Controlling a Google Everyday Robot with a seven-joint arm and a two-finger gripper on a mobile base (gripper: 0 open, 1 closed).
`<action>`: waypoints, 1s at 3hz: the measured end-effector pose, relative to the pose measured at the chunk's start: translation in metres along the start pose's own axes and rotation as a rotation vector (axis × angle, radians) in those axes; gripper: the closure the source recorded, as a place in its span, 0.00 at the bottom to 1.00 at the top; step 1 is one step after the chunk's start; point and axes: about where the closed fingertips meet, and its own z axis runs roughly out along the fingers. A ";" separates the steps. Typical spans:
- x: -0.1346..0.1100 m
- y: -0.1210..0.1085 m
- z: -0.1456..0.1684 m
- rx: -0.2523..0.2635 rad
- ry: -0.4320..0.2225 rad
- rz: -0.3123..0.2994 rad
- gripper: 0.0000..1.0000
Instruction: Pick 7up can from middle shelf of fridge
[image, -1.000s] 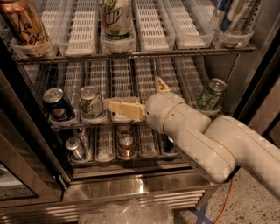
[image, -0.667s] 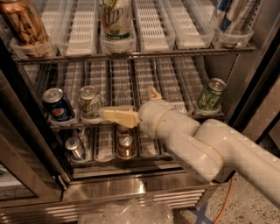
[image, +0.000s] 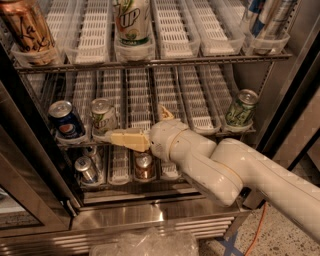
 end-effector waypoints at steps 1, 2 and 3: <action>0.009 0.009 0.015 -0.026 0.030 0.004 0.00; 0.030 0.045 0.051 -0.137 0.041 -0.005 0.00; 0.032 0.054 0.057 -0.159 0.042 -0.014 0.00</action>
Offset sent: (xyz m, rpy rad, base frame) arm 0.0082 0.0858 -0.0383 -0.0132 0.0288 0.3394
